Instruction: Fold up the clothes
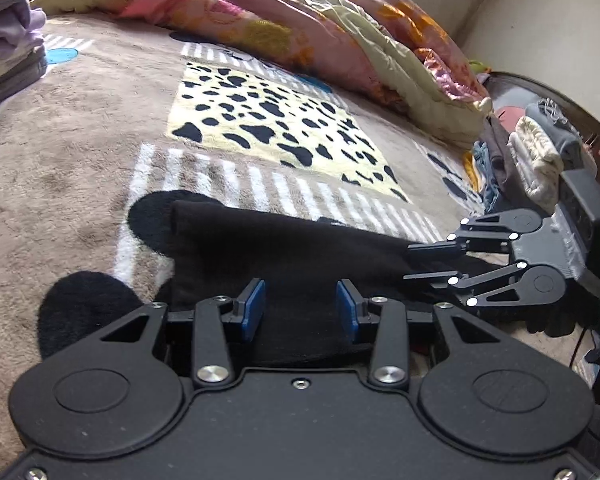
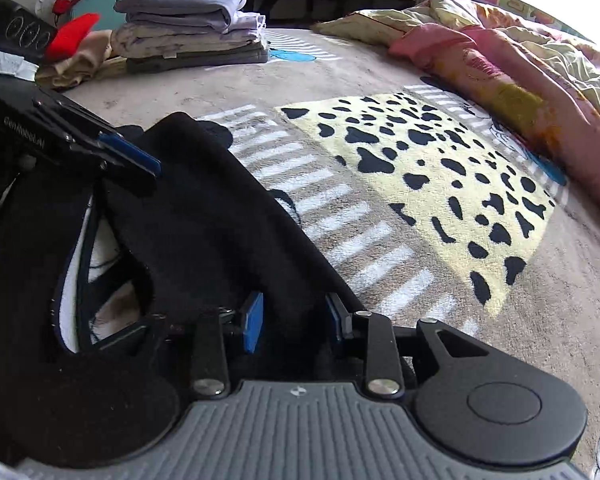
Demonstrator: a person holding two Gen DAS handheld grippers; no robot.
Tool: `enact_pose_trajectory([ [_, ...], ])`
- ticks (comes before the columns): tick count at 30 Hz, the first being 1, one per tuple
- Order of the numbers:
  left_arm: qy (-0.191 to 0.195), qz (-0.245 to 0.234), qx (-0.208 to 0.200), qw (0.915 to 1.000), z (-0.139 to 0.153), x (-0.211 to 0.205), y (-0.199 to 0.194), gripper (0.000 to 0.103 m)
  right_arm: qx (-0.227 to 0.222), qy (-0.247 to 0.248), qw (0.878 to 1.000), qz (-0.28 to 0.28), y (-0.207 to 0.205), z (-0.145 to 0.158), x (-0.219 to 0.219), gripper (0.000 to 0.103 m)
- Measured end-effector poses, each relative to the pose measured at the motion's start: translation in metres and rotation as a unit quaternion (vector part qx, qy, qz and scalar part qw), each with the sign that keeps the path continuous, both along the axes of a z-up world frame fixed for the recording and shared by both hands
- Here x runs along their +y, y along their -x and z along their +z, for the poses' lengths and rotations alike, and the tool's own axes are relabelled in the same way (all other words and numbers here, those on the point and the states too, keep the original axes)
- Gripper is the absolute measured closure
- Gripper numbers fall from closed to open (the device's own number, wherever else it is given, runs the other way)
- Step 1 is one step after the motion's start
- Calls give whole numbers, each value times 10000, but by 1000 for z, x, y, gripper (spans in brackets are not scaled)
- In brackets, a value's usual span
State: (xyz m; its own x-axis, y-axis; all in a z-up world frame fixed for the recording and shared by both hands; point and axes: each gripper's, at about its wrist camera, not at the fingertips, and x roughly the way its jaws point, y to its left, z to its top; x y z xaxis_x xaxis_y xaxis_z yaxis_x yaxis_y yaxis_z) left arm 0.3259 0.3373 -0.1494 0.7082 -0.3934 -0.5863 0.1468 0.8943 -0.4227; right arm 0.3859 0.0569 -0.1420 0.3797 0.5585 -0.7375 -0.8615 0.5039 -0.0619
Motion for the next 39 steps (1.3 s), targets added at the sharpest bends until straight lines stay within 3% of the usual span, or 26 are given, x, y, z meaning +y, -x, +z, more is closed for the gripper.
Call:
enact_pose_trajectory([
  [8, 22, -272, -336, 9991, 12, 11, 19, 65, 466, -397, 9977, -284, -16, -9, -11, 69],
  [13, -284, -813, -426, 9954, 11, -7, 24, 66, 583, -604, 9956, -424, -18, -10, -17, 68],
  [17, -1026, -922, -53, 9904, -4, -32, 14, 67, 113, -500, 9983, -263, 2, 0, -11, 69],
  [22, -1114, -909, -136, 9895, -2, -33, 15, 67, -358, -281, 9990, 22, 5, 11, 2, 63],
  [26, -1373, -1008, -281, 9850, -4, -39, 17, 67, -226, -141, 9995, 160, -15, 8, 18, 63],
  [27, -1359, -1001, -267, 9853, -4, -38, 17, 67, -132, -73, 9996, 226, -20, 5, 23, 69],
  [28, -1345, -994, -253, 9856, -4, -37, 16, 66, 57, -39, 9996, 264, -25, 2, 26, 92],
  [30, -1388, -969, -242, 9853, -5, -37, 15, 65, 352, -147, 9993, -65, -40, 1, 28, 98],
  [33, -1482, -958, -246, 9840, -6, -39, 13, 65, 660, -475, 9951, -554, -56, 1, 22, 99],
  [36, -1391, -940, -282, 9854, -4, -37, 14, 66, 151, -230, 9985, -469, -39, 7, 26, 98],
  [39, -1018, -1027, -471, 9884, 3, -34, 18, 68, -106, -719, 9973, -132, -13, 30, 12, 96],
])
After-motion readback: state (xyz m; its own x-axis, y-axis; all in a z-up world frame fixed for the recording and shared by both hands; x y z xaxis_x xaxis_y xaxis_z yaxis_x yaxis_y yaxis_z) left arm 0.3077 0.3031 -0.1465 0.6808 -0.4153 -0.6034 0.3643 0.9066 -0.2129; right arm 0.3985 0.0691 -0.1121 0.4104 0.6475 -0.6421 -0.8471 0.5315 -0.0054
